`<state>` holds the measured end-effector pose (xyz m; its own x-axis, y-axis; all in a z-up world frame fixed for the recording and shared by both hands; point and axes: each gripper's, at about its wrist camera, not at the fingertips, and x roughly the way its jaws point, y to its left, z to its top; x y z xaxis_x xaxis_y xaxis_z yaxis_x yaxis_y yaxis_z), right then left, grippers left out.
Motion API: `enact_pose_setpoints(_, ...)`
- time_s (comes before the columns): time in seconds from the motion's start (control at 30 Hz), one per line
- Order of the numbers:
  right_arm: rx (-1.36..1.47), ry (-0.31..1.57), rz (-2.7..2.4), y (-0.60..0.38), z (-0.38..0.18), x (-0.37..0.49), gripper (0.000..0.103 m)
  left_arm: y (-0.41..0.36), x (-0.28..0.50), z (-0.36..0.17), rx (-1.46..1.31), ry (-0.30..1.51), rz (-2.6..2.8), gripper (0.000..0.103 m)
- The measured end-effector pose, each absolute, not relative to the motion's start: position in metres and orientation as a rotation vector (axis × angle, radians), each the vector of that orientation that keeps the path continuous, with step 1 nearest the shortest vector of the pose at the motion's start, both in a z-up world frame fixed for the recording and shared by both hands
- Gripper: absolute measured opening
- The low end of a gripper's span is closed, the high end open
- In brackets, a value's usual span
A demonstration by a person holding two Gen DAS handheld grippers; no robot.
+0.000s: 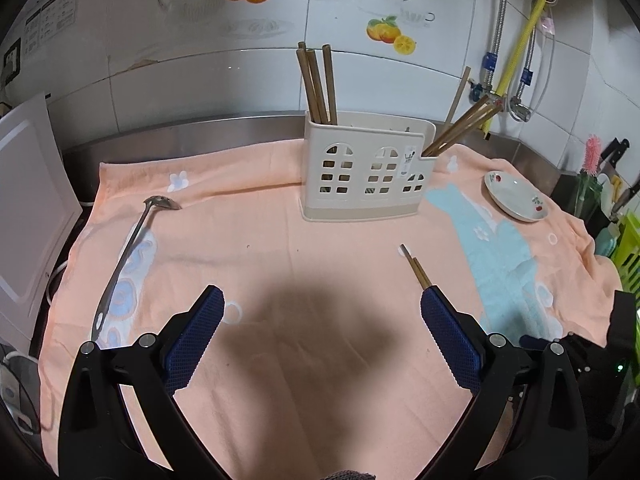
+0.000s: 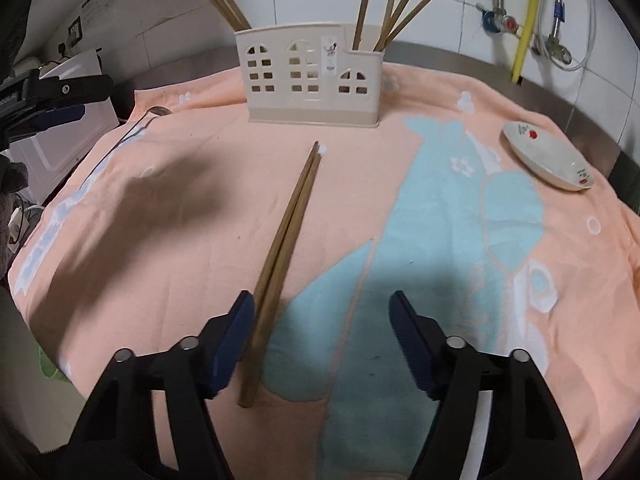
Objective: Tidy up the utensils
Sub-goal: 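Move both open tools back down to the last chopsticks on the towel, then close the right tool on one chopstick while the left tool approaches the other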
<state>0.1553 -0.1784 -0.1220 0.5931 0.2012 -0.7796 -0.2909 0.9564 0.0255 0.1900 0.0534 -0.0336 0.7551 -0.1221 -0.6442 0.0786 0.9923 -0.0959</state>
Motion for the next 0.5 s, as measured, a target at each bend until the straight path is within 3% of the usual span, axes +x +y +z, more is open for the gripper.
enact_pose_setpoints(0.5,-0.072,0.942,0.275,-0.167,-0.135,0.163,0.042,0.071,0.188,-0.044,-0.098,0.727,-0.081,0.097)
